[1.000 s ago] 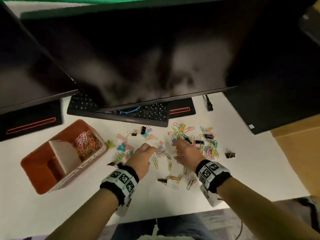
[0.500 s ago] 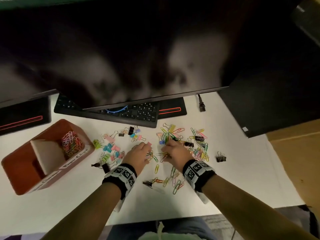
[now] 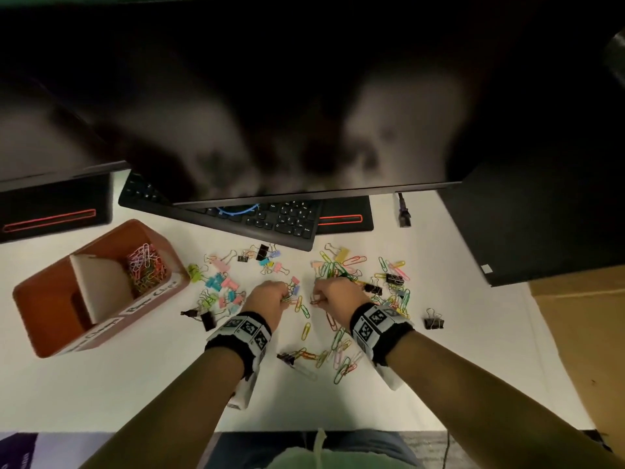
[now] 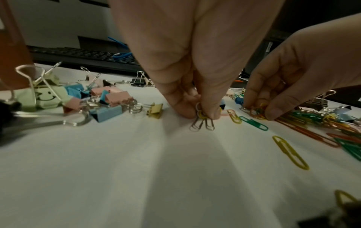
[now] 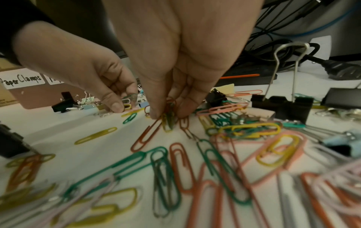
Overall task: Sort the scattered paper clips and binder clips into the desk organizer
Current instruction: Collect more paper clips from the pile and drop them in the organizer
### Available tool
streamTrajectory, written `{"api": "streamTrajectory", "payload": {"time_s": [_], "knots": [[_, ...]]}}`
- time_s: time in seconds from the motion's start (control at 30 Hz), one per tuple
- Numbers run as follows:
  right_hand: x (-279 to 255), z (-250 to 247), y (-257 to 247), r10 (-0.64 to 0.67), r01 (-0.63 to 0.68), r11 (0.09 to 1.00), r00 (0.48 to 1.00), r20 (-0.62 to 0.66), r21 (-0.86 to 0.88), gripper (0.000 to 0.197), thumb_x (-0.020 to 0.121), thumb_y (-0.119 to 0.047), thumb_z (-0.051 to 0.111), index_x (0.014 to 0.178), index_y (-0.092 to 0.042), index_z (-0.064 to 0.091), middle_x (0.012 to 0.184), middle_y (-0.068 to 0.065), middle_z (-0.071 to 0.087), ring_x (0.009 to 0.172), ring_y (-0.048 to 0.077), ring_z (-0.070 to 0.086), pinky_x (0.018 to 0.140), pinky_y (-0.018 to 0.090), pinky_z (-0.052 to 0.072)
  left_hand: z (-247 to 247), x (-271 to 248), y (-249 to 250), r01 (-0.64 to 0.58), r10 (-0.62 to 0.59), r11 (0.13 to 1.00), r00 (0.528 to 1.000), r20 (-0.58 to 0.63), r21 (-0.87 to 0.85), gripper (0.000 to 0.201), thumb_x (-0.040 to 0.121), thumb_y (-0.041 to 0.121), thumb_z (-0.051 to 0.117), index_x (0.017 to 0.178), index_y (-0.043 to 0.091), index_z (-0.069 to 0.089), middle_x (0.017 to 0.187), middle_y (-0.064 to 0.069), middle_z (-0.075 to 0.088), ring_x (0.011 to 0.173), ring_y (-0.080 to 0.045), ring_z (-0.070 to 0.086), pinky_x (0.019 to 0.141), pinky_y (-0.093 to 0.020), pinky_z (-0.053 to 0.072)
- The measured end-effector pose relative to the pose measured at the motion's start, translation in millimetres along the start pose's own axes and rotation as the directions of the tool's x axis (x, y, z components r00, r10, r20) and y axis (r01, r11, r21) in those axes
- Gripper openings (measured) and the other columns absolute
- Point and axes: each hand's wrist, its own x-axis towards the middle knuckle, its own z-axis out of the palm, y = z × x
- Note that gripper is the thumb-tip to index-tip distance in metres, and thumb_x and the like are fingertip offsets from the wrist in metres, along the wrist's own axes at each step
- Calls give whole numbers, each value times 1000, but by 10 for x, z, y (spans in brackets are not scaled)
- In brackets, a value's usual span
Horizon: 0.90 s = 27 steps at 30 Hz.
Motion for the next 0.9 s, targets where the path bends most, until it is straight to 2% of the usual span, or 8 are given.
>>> {"api": "streamTrajectory", "payload": {"time_s": [0.13, 0.3, 0.43, 0.5, 0.6, 0.7, 0.8, 0.9], "knots": [[24, -8, -33, 16, -15, 999, 999, 36, -29, 18, 90, -13, 52, 101, -7, 65, 111, 14, 63, 101, 31, 59, 87, 35, 48, 9, 19, -14, -51, 50, 996, 999, 19, 75, 19, 90, 9, 51, 105, 4, 60, 108, -12, 51, 100, -27, 53, 88, -33, 46], [2, 27, -47, 25, -25, 999, 1000, 16, -22, 19, 89, -7, 50, 102, -6, 65, 111, 14, 60, 101, 30, 57, 87, 35, 47, 21, 30, -18, -109, 96, 974, 993, 74, 199, 20, 92, 9, 45, 110, 5, 53, 111, -12, 55, 104, -27, 51, 85, -34, 44], [-23, 28, -68, 19, -19, 1000, 999, 26, -22, 20, 88, -7, 50, 101, -6, 65, 110, 13, 63, 102, 29, 57, 89, 37, 48, -20, -27, -28, -129, 122, 982, 990, 65, 136, 20, 93, 11, 45, 110, 5, 53, 109, -13, 57, 103, -28, 51, 85, -35, 45], [-45, 3, -83, 9, -9, 1000, 1000, 10, -14, 20, 88, -7, 49, 98, -5, 67, 107, 13, 65, 100, 28, 58, 88, 37, 48, -113, -98, -22, -148, 148, 989, 989, -4, 22, 17, 92, 11, 46, 105, 4, 55, 104, -14, 58, 98, -27, 53, 82, -34, 45], [-58, -95, -206, -33, 34, 999, 997, -68, 14, 19, 88, -8, 50, 95, -7, 68, 100, 10, 67, 92, 26, 60, 85, 33, 48, -405, -265, -68, -192, 167, 974, 968, -187, -123, 12, 91, 13, 50, 98, 6, 58, 91, -9, 58, 83, -22, 53, 73, -30, 45], [4, -247, -551, -118, 126, 992, 977, -180, 32, 15, 88, -13, 54, 94, -11, 68, 97, 8, 66, 90, 23, 60, 84, 29, 48, -814, -433, -295, -175, 105, 966, 939, -329, -191, 8, 89, 15, 56, 94, 9, 59, 81, -2, 56, 73, -17, 53, 66, -27, 44], [191, -379, -1096, -235, 261, 963, 937, -259, 72, 14, 85, -11, 57, 93, -12, 69, 96, 7, 67, 89, 22, 62, 85, 34, 51, -1269, -584, -672, -88, -7, 977, 900, -436, -196, 7, 87, 16, 59, 91, 9, 60, 78, -4, 61, 70, -18, 54, 64, -25, 39], [445, -440, -1759, -352, 395, 913, 886, -302, 97, 11, 80, -7, 61, 87, -10, 69, 90, 9, 66, 83, 25, 62, 81, 37, 52, -1650, -701, -1072, 70, -163, 976, 863, -478, -207, 12, 88, 20, 59, 93, 9, 60, 81, -10, 63, 77, -25, 58, 70, -31, 44]]}}
